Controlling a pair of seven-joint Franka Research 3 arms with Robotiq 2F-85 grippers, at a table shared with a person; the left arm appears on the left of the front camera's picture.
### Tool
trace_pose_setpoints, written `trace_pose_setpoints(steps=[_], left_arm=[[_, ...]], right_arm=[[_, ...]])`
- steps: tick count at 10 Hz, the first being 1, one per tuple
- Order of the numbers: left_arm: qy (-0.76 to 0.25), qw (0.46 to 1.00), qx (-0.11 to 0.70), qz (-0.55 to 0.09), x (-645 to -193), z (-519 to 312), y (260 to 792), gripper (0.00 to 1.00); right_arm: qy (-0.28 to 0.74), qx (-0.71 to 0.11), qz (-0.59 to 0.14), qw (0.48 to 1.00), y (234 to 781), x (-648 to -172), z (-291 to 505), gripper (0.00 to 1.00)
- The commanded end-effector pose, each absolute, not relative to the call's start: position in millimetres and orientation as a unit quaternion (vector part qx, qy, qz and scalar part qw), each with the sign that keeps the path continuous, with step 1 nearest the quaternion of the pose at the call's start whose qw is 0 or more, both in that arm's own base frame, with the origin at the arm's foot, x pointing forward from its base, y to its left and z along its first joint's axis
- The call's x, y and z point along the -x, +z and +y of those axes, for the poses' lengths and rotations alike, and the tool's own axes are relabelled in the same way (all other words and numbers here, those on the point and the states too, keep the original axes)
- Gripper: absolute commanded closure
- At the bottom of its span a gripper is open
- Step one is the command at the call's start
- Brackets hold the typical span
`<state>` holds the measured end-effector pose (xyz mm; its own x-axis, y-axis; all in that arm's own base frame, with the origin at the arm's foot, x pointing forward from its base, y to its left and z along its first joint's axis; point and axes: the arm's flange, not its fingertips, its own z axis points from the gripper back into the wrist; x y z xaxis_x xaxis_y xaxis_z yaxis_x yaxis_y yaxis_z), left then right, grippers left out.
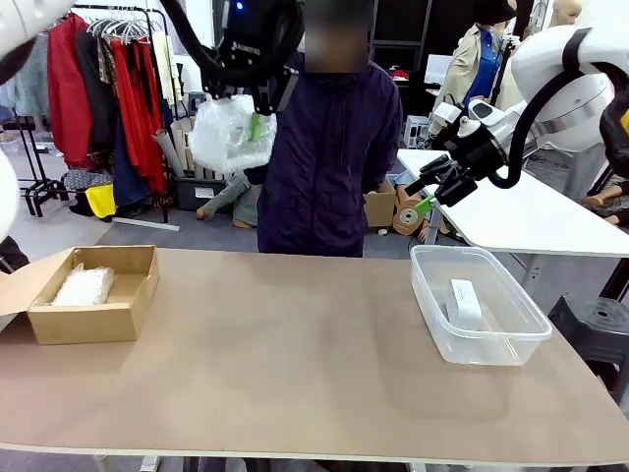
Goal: Separate and place wrapped and unwrapped clocks.
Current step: If the picked Digital clock is wrapped, place it in the Package Box ; if not, place it in the Organizing box.
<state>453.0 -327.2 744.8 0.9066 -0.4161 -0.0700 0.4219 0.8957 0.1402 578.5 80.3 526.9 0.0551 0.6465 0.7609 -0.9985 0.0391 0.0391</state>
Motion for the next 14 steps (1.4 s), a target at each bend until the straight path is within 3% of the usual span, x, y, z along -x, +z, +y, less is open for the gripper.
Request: trace_pose_setpoints(steps=[1, 3, 9, 14], left_arm=[[-0.197, 0.977, -0.081, -0.008, -442.3, -304.0, 746.0, 1.00], [-0.167, 0.982, -0.088, -0.002, -423.5, -282.7, 762.3, 1.00], [-0.124, 0.982, -0.064, 0.126, -377.1, -261.5, 793.0, 1.00], [-0.176, 0.983, -0.055, 0.011, -350.4, -234.7, 761.4, 1.00]], right_arm=[[0.625, -0.301, -0.289, 0.660, 529.0, -576.9, 80.3, 0.00], [0.625, -0.301, -0.289, 0.660, 529.0, -576.9, 80.3, 0.00], [0.625, -0.301, -0.289, 0.660, 529.0, -576.9, 80.3, 0.00], [0.625, -0.301, -0.289, 0.660, 529.0, -576.9, 80.3, 0.00]])
